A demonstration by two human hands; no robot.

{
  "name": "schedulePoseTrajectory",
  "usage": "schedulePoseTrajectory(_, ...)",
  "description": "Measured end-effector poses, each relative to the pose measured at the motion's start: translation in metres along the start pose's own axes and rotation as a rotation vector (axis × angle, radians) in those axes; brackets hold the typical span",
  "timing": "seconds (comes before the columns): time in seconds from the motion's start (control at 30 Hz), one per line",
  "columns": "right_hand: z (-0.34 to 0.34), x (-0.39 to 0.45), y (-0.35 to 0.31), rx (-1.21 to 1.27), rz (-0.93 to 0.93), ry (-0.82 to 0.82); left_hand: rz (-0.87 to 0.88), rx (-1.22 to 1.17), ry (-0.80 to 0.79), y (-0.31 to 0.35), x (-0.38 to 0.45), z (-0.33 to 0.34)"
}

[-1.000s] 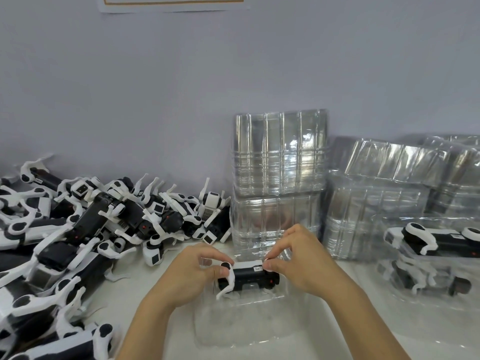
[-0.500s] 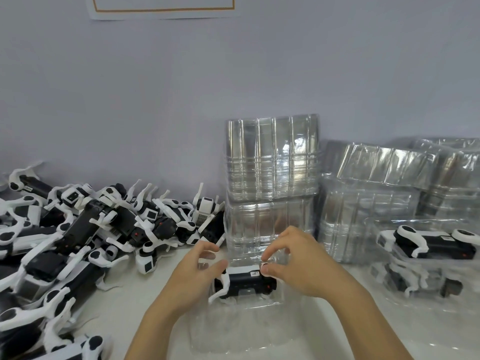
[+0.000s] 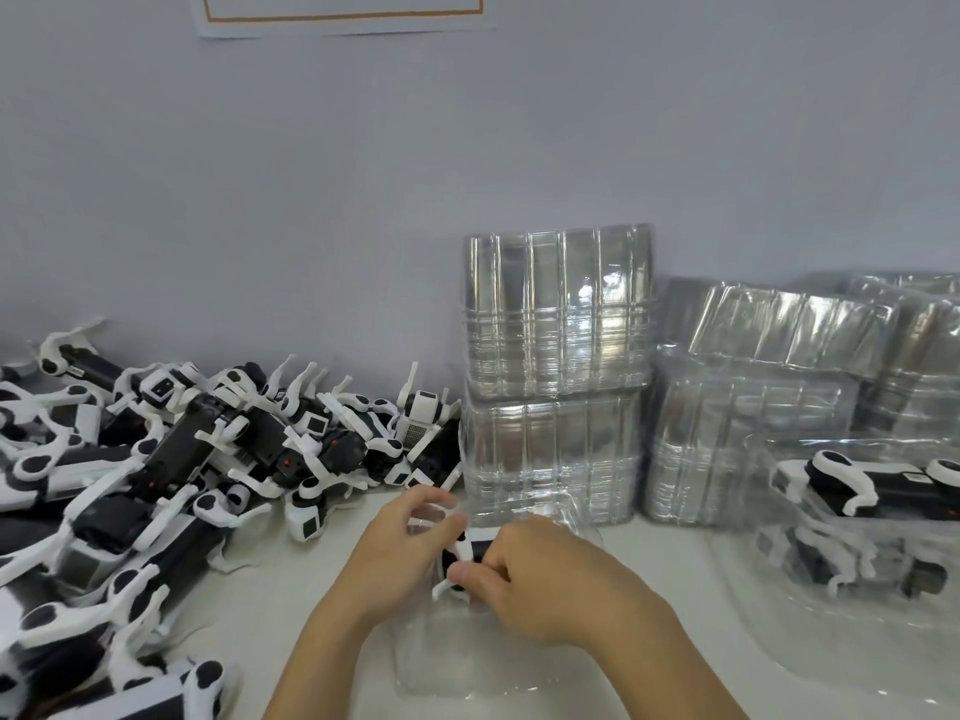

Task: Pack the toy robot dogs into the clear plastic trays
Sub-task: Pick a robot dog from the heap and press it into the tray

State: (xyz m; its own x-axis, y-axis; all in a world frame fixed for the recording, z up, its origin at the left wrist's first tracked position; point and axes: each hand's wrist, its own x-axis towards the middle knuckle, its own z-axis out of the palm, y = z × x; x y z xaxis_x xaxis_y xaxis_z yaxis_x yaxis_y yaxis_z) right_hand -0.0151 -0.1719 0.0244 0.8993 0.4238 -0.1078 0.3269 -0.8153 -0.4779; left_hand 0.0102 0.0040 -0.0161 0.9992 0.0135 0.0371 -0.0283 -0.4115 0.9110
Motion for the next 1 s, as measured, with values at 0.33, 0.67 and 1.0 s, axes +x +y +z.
schedulePoseTrajectory(0.33,0.000,-0.002,-0.005,-0.038,0.086,0.058,-0.007,0.004,0.004,0.001,-0.001,0.000)
schedulePoseTrajectory(0.67,-0.002,0.000,0.000,-0.025,0.058,0.069,-0.021,0.010,0.005,0.004,-0.002,0.000)
schedulePoseTrajectory(1.0,-0.020,-0.002,0.019,0.081,-0.069,0.152,0.035,0.184,0.043,0.006,0.000,-0.001)
